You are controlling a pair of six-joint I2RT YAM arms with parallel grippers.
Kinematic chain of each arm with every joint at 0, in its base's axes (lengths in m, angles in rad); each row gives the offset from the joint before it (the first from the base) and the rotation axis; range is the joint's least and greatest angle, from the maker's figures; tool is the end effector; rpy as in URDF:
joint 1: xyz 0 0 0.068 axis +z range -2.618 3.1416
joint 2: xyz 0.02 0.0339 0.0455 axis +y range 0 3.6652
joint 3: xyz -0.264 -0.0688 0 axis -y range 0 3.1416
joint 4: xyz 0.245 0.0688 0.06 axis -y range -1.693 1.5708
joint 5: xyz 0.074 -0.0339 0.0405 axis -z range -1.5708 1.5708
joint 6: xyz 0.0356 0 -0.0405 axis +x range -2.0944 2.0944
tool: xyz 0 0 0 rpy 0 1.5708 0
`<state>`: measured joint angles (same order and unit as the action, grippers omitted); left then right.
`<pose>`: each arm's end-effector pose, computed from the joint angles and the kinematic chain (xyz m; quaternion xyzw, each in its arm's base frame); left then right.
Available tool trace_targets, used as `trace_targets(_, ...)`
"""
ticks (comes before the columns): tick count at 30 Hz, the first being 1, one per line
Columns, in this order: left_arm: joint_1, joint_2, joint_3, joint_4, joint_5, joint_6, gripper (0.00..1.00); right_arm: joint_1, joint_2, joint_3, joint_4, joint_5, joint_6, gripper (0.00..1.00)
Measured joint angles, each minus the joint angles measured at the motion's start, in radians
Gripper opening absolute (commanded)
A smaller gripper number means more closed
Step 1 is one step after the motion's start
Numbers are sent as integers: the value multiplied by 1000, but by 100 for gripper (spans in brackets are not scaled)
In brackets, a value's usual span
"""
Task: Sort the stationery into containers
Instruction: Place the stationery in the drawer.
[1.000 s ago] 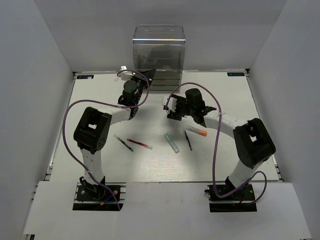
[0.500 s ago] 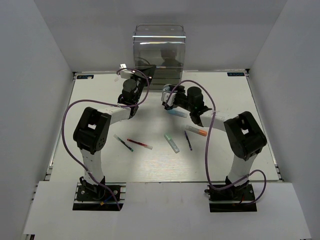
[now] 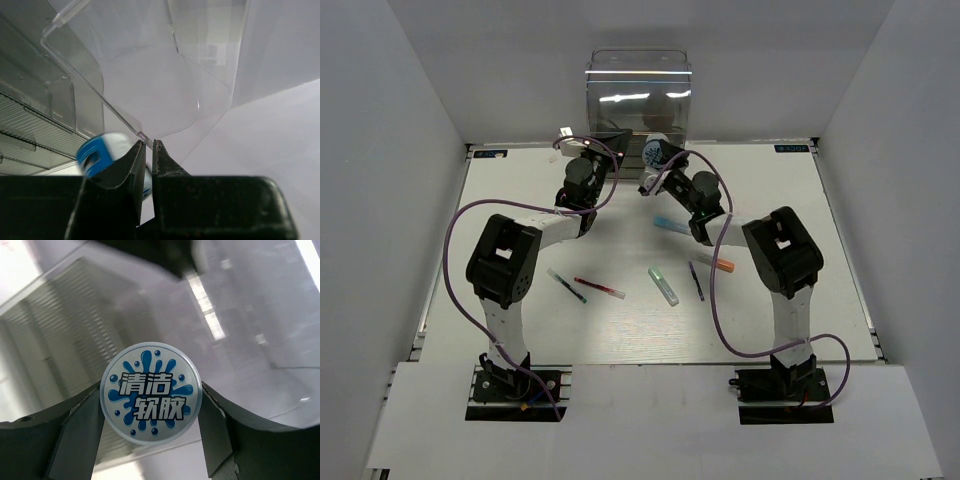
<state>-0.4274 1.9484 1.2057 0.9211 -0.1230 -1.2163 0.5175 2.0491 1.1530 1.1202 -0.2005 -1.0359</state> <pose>0.4077 -0.1809 0.2568 -0.2895 0.5728 -0.5341 0.5503 0.3855 0.2276 0.2182 -0.4907 0.3877 -0.1390 0.7678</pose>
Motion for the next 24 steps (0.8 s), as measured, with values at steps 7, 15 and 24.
trace_targets(7, 0, -8, 1, 13, 1, -4, 0, -1, 62, 145, 12, 51, 32, 0)
trace_targets(15, 0, -16, 2, 36, 2, -4, 0, -20, 110, 259, -90, 116, 108, 0)
trace_targets(24, 0, -17, 4, 48, 4, -4, 0, -45, 167, 364, -208, 165, 185, 0)
